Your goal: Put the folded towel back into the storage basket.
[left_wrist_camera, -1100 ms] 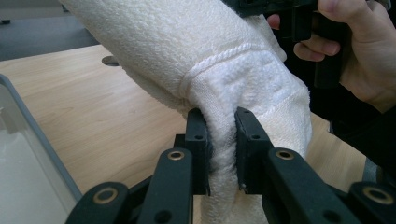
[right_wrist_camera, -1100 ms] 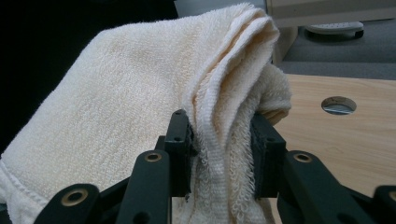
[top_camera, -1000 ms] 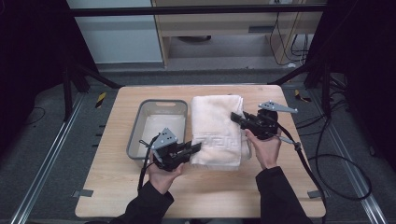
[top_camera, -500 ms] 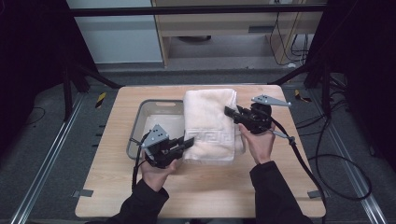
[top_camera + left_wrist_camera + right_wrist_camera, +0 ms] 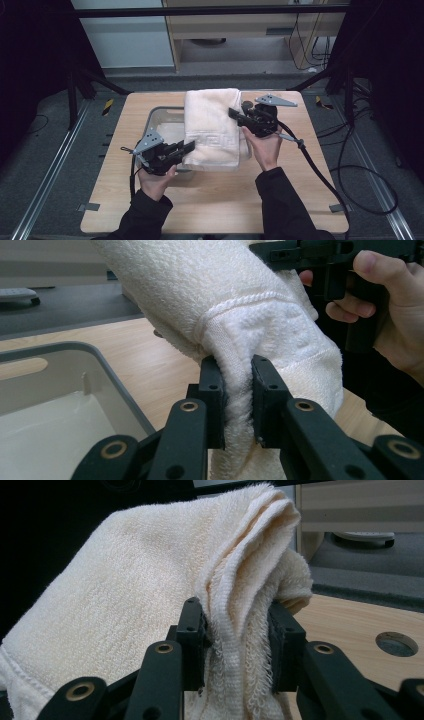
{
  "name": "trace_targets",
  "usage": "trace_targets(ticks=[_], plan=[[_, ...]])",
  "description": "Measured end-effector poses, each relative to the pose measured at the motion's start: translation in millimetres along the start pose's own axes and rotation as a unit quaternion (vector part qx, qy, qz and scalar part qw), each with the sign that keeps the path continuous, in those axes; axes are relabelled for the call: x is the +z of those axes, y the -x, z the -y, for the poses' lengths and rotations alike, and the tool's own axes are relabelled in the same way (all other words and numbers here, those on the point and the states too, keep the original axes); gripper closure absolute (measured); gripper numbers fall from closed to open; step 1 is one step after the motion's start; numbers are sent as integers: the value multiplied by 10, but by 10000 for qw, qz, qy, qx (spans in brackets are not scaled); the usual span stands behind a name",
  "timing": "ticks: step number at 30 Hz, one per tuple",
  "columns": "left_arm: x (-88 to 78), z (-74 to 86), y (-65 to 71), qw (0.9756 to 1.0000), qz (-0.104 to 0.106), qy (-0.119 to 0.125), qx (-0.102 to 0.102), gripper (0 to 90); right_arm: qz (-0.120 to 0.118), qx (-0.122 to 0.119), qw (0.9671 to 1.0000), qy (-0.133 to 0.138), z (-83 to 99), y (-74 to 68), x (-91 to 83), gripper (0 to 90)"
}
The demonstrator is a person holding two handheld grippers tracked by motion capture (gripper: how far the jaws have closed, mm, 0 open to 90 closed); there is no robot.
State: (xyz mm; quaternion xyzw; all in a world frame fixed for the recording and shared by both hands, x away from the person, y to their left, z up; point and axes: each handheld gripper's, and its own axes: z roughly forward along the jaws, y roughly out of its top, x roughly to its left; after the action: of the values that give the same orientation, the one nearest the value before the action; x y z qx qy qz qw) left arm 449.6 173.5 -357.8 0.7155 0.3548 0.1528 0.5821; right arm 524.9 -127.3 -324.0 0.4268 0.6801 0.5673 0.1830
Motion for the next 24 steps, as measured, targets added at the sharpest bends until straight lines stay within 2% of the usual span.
trace_targets(ticks=[20,24], plan=[[-291,-32,-206,9995,-254,134,-107,774,-111,-193,9998,15,-143,-301,251,658],[-338,-34,-232,9994,-314,145,-84,774,-181,-123,9997,48,-135,-327,293,658]])
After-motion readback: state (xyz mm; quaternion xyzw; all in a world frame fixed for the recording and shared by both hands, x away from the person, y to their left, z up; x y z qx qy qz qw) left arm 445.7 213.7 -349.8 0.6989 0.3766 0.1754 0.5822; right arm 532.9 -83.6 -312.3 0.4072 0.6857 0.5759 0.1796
